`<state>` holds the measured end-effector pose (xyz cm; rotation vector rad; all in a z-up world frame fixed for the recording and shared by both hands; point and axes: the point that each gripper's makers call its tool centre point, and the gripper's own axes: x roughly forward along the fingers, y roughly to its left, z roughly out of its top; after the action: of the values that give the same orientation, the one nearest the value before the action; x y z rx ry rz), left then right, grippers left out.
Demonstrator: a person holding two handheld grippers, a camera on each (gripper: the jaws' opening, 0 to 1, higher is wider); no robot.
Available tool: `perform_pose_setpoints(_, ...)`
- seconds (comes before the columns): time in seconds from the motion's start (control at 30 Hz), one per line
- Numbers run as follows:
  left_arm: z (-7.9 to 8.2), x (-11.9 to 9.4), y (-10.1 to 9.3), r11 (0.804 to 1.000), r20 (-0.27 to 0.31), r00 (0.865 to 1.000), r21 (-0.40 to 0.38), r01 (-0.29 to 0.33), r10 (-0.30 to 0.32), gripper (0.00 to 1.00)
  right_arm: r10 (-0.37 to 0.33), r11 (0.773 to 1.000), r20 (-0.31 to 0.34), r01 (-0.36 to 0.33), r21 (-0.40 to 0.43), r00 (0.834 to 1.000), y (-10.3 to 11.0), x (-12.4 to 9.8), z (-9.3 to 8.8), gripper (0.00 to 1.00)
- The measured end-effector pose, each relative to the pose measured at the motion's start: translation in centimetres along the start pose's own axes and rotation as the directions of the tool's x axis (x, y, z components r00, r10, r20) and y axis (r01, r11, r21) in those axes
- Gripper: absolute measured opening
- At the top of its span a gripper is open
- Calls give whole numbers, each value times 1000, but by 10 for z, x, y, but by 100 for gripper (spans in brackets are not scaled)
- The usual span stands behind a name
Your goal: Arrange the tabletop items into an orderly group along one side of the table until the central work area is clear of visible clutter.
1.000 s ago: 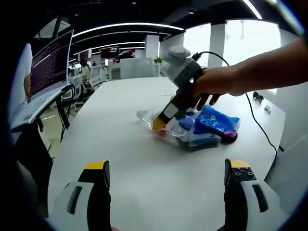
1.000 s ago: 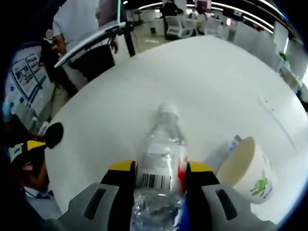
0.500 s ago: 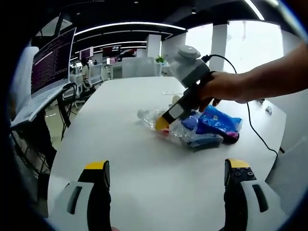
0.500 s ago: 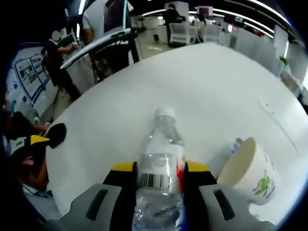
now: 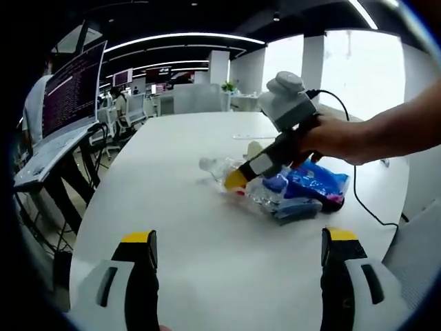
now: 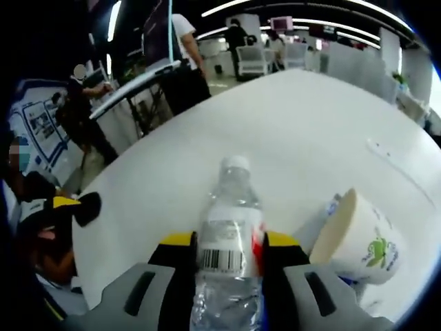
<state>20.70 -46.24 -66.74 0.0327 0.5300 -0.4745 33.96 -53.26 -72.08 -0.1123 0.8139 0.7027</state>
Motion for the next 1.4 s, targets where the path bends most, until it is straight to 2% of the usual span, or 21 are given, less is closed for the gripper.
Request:
perform_pose_setpoints(0.2,2,3,3,1000,2,1000,-21,12,-11,99,3,1000,42,-3,-15,999,1,-4,1,32)
perform_pose_setpoints(0.43,11,10,9,997,18,1000,-70,26,-24,98,13,1000,83,-11,-22,996,2,-7,3,32)
perform_pose_setpoints(0.7,22,15,17,997,25,999,-73,39,-38,97,10,1000,119,-7,-24,993,3,-11,4,33)
perform_pose_setpoints(1.03,51,33,32,981,90,995,-182,63,-47,96,7,1000,161,-4,-19,987,2,-16,5,33)
perform_pose_setpoints(1.4,70,59,36,977,106,992,-196,87,-67,94,2,1000,185,1,-15,983,2,-17,6,33)
